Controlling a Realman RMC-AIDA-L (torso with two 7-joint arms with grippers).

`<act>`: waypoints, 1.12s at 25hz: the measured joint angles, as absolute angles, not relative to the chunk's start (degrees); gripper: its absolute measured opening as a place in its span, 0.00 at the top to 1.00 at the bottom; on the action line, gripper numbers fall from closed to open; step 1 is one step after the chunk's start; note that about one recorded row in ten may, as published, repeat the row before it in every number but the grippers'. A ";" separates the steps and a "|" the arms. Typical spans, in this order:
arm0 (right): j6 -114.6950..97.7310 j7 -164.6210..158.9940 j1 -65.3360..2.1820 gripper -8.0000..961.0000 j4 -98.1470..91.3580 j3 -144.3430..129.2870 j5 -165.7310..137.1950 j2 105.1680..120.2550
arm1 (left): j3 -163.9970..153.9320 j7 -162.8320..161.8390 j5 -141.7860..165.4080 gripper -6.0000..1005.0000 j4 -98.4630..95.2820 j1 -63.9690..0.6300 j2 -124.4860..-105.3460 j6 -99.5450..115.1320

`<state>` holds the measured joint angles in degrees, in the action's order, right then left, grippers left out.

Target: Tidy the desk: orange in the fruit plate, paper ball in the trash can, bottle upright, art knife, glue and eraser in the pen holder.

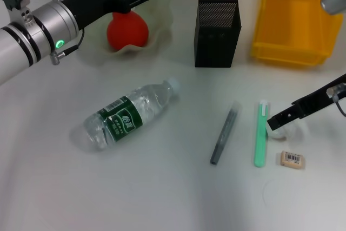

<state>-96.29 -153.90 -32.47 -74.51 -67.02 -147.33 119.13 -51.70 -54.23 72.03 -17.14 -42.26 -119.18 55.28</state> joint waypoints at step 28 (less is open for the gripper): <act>-91.31 -152.76 -34.72 0.43 -64.92 -66.83 -149.55 118.89 | -51.76 -54.23 70.68 0.19 -17.21 -40.93 -119.18 55.94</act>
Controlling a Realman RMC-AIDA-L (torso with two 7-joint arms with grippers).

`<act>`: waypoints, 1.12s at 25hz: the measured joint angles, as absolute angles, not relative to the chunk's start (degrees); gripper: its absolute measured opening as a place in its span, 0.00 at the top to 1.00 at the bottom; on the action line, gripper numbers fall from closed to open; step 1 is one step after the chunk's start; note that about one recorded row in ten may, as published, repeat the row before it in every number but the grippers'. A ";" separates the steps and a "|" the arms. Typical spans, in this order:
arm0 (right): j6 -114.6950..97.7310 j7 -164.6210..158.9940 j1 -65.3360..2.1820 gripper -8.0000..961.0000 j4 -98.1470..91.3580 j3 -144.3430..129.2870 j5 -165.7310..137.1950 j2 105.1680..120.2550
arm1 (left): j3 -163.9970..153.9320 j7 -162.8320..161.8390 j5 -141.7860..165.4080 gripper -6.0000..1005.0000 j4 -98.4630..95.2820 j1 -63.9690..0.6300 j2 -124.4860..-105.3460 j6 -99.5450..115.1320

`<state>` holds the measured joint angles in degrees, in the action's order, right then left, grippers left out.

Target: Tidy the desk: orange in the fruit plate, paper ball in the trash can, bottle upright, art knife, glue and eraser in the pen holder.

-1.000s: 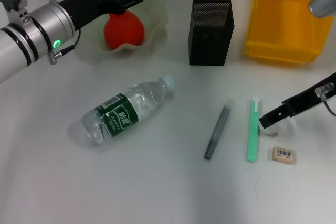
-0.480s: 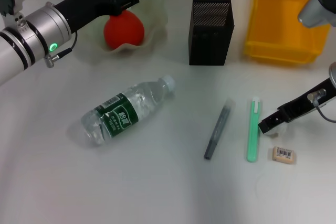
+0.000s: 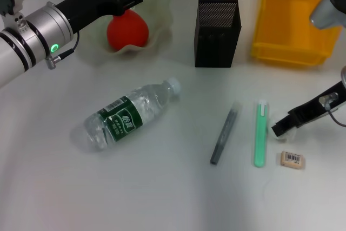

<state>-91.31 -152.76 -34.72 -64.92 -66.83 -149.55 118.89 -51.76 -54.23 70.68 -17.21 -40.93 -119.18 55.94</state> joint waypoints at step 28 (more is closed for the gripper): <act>-76.93 -101.22 -28.69 0.47 -45.11 -27.11 -105.79 115.58 | -51.87 -56.52 70.58 0.19 -17.72 -38.22 -119.18 63.89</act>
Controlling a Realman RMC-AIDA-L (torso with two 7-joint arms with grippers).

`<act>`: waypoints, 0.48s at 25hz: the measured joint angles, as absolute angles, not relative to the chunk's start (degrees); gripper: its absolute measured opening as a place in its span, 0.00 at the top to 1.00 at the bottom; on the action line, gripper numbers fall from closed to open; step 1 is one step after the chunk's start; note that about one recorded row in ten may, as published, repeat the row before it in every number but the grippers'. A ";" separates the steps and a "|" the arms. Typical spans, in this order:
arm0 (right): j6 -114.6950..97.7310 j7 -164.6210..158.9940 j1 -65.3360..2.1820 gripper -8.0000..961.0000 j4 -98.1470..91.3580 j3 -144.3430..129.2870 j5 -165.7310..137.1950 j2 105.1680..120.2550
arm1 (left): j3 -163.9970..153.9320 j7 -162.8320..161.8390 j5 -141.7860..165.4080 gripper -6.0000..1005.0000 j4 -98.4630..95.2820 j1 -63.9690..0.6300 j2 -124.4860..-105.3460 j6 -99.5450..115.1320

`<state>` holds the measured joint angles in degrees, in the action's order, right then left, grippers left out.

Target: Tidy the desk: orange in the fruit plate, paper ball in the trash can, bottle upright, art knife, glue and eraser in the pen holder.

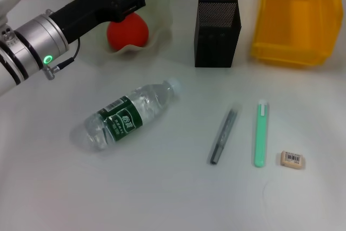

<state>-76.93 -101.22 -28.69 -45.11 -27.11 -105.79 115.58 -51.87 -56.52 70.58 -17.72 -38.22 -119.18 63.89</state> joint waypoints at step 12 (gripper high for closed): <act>-62.57 -88.29 -34.70 0.43 -36.82 -27.73 -103.55 116.85 | -52.18 -59.14 70.76 0.19 -17.75 -36.08 -119.02 70.48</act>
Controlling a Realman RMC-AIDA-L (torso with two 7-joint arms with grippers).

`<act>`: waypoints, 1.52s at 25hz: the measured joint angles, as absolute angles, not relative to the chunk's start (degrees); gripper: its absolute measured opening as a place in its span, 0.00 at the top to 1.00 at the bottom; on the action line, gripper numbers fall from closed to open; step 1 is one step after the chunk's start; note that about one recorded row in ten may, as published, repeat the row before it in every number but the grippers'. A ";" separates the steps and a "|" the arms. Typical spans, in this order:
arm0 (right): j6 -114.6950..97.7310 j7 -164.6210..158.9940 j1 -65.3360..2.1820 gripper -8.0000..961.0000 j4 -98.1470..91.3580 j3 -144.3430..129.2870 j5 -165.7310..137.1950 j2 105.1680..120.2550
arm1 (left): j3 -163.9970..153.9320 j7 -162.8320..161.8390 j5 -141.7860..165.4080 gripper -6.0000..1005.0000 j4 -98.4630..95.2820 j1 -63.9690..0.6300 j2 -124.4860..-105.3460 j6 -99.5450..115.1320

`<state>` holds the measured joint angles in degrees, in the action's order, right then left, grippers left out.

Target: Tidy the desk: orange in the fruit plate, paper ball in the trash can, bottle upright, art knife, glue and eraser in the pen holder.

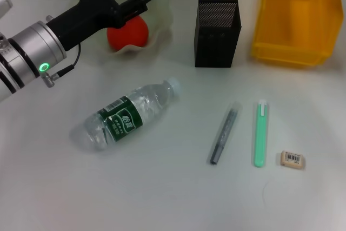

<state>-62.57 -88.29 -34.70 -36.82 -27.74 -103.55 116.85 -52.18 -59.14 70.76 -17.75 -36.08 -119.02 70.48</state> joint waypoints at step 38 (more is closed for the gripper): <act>-89.48 -88.85 -19.41 0.29 -31.71 -28.48 -83.01 119.27 | -83.89 -129.31 127.77 0.19 -65.31 -37.25 -118.93 67.70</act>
